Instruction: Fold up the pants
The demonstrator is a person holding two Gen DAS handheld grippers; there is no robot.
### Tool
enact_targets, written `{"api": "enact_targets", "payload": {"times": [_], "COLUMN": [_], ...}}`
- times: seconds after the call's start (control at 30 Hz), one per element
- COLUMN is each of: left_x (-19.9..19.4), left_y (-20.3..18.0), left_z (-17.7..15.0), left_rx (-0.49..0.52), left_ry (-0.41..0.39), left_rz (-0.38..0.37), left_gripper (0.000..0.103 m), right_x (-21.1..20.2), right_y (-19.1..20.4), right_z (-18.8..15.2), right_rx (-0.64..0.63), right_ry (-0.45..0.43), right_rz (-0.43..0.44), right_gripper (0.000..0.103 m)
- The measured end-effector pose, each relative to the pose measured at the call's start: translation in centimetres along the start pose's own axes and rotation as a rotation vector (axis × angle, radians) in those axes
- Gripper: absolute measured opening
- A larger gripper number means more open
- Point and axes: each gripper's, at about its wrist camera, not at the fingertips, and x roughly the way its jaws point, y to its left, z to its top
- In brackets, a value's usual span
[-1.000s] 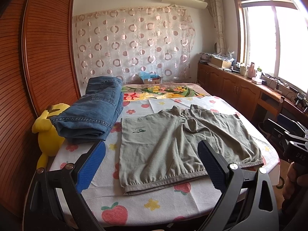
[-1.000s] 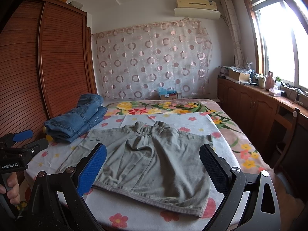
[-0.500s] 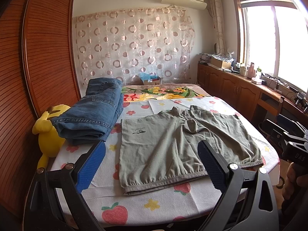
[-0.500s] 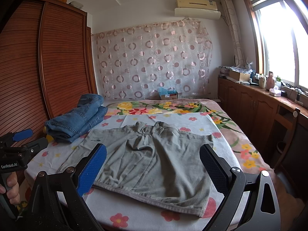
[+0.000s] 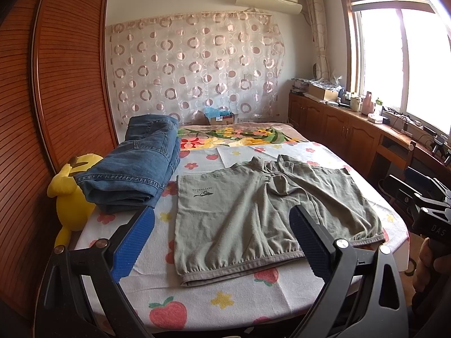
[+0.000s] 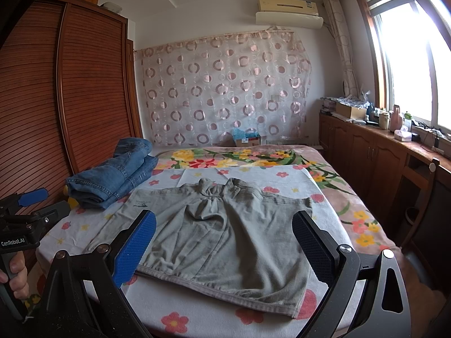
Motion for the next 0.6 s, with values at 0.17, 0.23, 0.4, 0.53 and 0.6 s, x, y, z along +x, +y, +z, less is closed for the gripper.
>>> {"api": "enact_targets", "payload": {"times": [0.17, 0.23, 0.4, 0.53, 0.6], "left_x": [-0.05, -0.07, 0.00, -0.58, -0.61], "left_y": [-0.04, -0.06, -0.01, -0.44, -0.65], "left_z": [0.01, 0.01, -0.01, 0.40, 0.59], "left_rx": [0.000, 0.001, -0.001, 0.001, 0.002], "left_ry": [-0.001, -0.001, -0.001, 0.002, 0.004], "left_rz": [-0.001, 0.000, -0.001, -0.008, -0.008], "left_gripper": [0.097, 0.097, 0.097, 0.097, 0.097], "right_x": [0.00, 0.00, -0.03, -0.07, -0.08], "right_y": [0.02, 0.02, 0.03, 0.05, 0.07], "right_z": [0.02, 0.02, 0.00, 0.05, 0.03], "right_rx": [0.000, 0.000, -0.001, 0.000, 0.000], "right_ry": [0.000, 0.000, -0.001, -0.001, 0.000], "right_rz": [0.000, 0.000, 0.000, 0.000, 0.001], "right_gripper": [0.098, 0.098, 0.098, 0.098, 0.098]}}
